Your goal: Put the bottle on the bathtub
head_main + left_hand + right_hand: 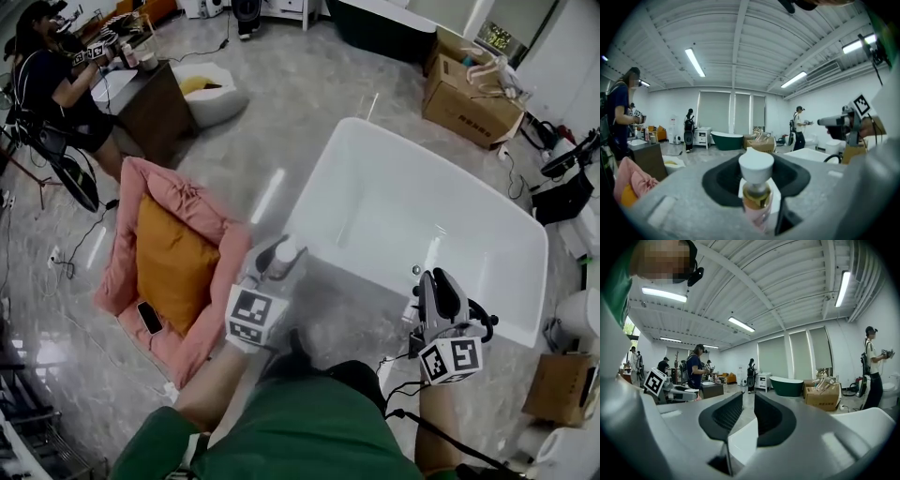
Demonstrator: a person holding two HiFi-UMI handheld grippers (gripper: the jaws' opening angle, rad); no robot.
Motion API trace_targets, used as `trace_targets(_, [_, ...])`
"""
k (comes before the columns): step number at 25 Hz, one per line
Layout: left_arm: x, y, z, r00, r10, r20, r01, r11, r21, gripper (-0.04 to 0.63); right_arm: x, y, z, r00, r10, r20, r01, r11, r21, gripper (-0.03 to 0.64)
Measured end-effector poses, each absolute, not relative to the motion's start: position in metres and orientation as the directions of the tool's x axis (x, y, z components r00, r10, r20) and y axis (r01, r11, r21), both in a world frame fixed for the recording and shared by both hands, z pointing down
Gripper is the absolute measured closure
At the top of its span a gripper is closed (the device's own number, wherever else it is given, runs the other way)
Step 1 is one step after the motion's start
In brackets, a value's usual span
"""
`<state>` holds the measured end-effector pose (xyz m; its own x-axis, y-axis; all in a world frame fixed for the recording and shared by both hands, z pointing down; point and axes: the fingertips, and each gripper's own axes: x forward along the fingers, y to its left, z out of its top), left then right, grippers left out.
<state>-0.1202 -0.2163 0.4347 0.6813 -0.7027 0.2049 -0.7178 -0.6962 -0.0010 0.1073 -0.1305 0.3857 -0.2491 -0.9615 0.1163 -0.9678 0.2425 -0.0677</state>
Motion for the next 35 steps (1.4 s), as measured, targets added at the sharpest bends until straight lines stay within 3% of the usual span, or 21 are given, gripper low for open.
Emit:
trace_targets(16, [-0.076, -0.279, 0.482, 0.629, -0.728, 0.271, -0.756, -0.654, -0.003, 0.434, 0.138, -0.188, 0.433, -0.307, -0.94, 0.149, -0.951, 0.296, -0.092, 0.543])
trace_targets(35, [-0.054, -0.373, 0.612, 0.545, -0.72, 0.43, -0.799, -0.602, 0.006, 0.436, 0.179, -0.26, 0.513, -0.333, -0.911, 0.242, -0.942, 0.311, -0.124, 0.543])
